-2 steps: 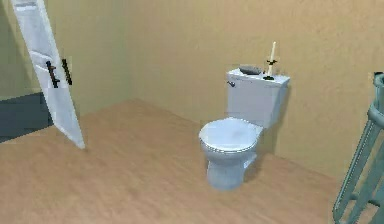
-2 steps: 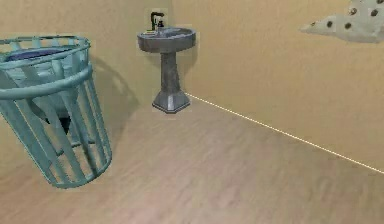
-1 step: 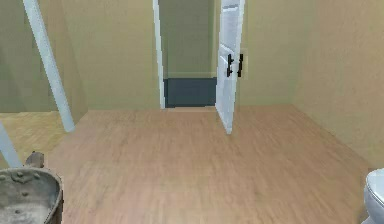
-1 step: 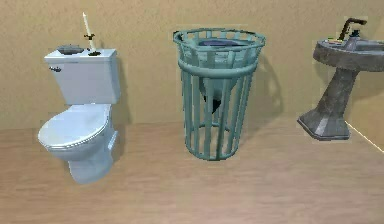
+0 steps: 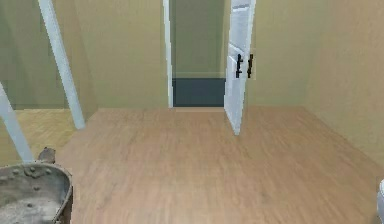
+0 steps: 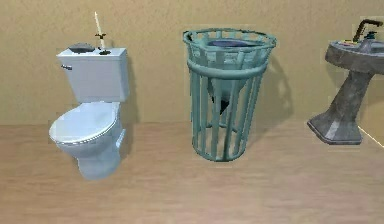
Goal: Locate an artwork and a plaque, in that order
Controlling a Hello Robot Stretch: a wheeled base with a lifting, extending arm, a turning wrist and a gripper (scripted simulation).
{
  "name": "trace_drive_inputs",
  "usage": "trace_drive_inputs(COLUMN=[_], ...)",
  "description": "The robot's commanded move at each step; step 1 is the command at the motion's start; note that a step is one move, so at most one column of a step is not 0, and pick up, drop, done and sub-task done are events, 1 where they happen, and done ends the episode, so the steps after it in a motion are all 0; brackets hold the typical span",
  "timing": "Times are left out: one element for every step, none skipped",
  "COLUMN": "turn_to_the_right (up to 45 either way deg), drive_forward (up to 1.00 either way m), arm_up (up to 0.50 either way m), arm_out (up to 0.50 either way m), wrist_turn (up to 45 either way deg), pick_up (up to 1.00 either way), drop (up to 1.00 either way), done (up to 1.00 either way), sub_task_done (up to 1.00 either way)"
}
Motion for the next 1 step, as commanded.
trace_drive_inputs(turn_to_the_right=[0.0], drive_forward=[0.30], arm_up=[0.00], arm_out=[0.00], wrist_turn=[0.0], pick_up=[0.00], drop=[0.00], done=[0.00], sub_task_done=[0.00])
